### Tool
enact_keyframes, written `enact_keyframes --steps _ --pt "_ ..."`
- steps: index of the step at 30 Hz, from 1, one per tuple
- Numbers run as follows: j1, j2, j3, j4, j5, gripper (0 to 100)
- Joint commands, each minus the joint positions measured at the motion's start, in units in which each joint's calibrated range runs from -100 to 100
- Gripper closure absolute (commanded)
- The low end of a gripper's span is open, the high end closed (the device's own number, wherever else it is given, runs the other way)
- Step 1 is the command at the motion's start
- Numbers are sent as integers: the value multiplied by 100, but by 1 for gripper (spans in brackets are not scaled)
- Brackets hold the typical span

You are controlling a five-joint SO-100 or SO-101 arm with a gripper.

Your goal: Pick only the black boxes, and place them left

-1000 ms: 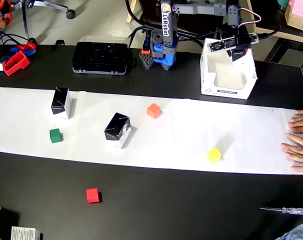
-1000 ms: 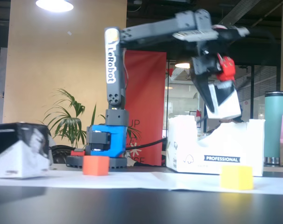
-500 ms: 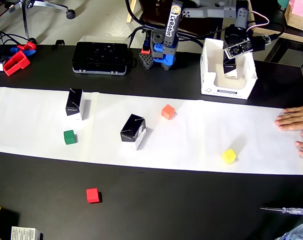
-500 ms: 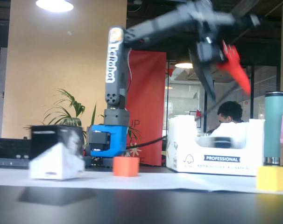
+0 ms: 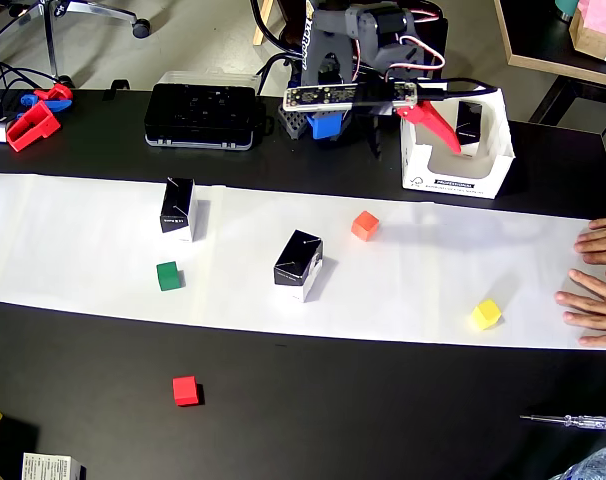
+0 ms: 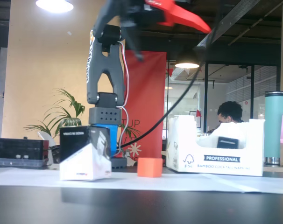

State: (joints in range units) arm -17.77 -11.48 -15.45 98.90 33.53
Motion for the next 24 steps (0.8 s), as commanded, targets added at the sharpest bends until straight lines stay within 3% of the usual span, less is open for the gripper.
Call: enact_keyframes --steps 1,7,12,16,20,24 --pt "1175 -460 170 -33 216 43" --pt "2024 78 818 -73 558 43" --pt "2041 1374 -335 -312 505 43" --pt "2015 1619 -308 -884 916 43" --pt "2006 2037 -87 -1687 963 43" --pt "1902 2583 -78 -1790 989 43"
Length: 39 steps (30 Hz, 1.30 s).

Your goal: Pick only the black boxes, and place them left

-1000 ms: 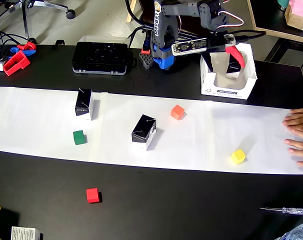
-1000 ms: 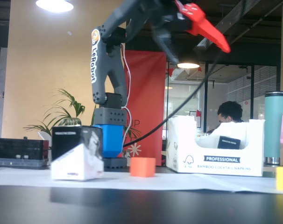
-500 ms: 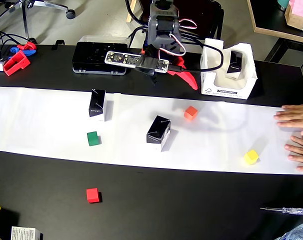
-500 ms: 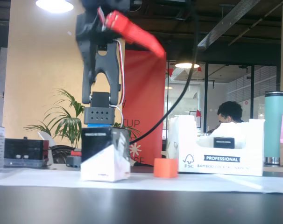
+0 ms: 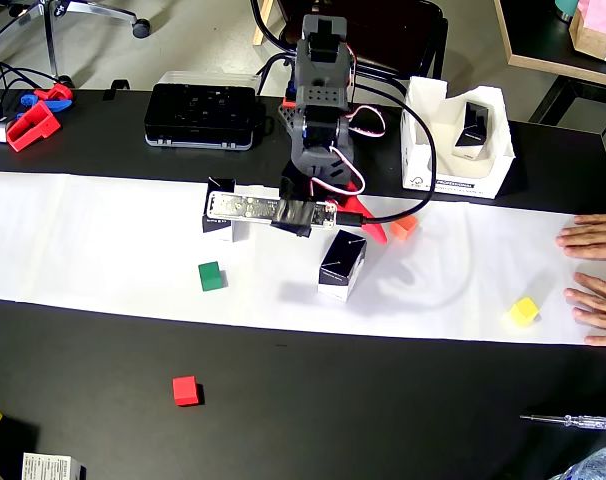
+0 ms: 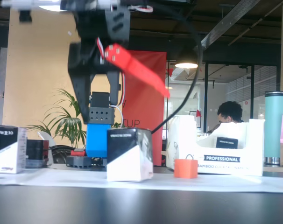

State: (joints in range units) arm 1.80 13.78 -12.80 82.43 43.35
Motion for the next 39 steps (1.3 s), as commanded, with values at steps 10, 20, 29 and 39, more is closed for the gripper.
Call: enact_keyframes --steps 10,20,29,39 --pt "-1232 1344 -440 -604 -761 71" --pt "-2956 1202 -1947 -382 -1177 90" --pt "-4602 -1777 -192 111 -1624 90" --pt "-7633 -3500 1200 159 -2487 90"
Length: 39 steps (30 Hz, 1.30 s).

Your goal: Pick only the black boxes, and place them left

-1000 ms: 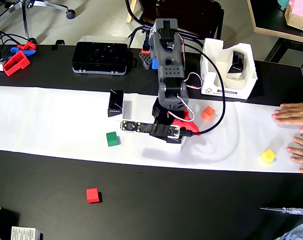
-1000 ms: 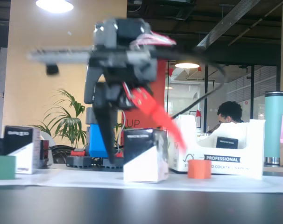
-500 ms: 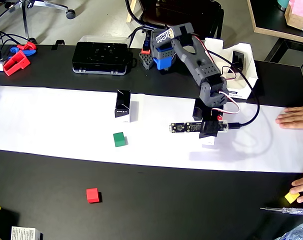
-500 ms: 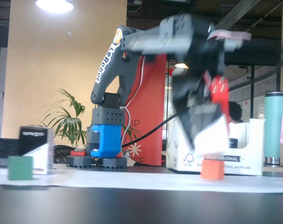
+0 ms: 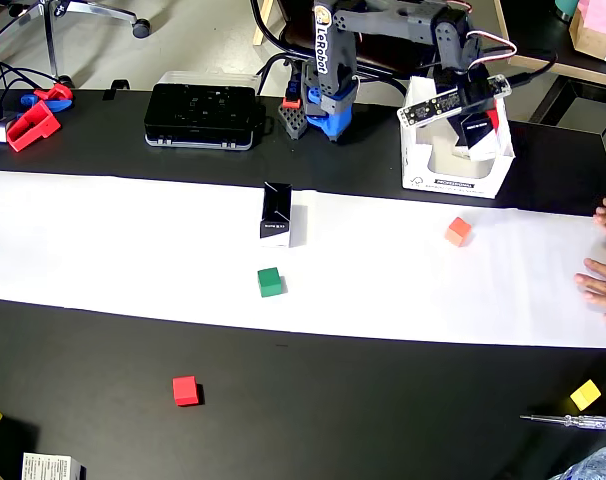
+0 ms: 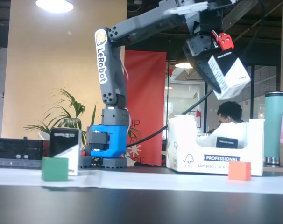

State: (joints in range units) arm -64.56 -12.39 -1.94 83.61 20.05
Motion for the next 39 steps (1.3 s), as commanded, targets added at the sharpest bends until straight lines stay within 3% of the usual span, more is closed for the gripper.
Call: enact_keyframes --steps 1,14,15,19,21,28,39 --pt "-1266 -978 274 41 -184 90" --pt "-2955 -772 2535 -39 -1479 89" --pt "-2903 -725 2508 -39 -1505 85" --pt "-2860 -701 2481 -15 -1436 56" --pt "-2730 -709 2437 17 -1415 50" --pt "-1327 -1523 1657 383 -400 49" --pt "3212 -1855 1231 780 1748 49"
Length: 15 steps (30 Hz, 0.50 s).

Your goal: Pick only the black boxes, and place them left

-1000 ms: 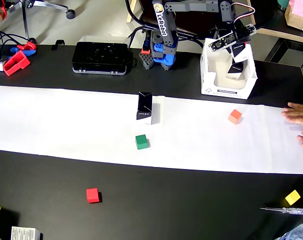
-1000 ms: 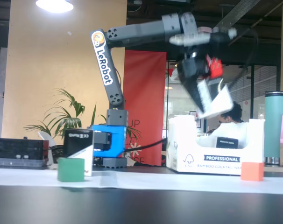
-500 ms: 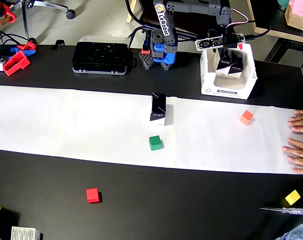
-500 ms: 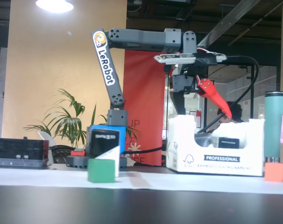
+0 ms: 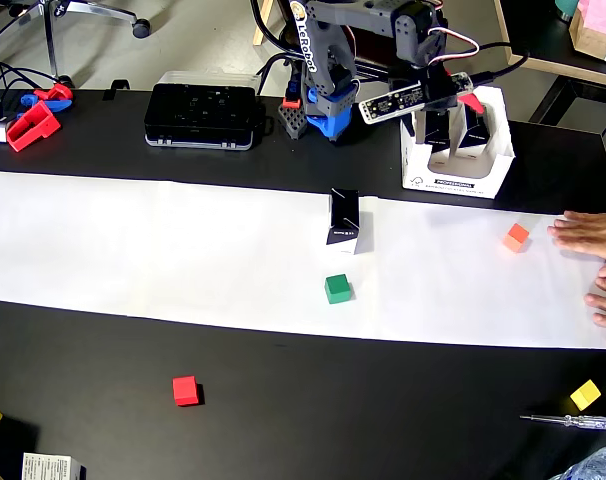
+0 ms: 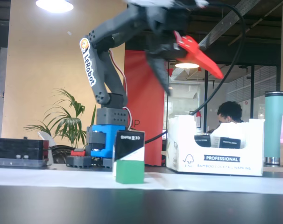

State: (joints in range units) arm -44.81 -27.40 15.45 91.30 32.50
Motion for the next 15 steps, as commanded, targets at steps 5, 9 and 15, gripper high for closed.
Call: enact_keyframes --steps 5,9,15 --pt "2727 -306 -312 -52 1087 49" --pt "3402 -117 25 -171 1387 49" --pt "3437 618 539 -1896 1355 49"
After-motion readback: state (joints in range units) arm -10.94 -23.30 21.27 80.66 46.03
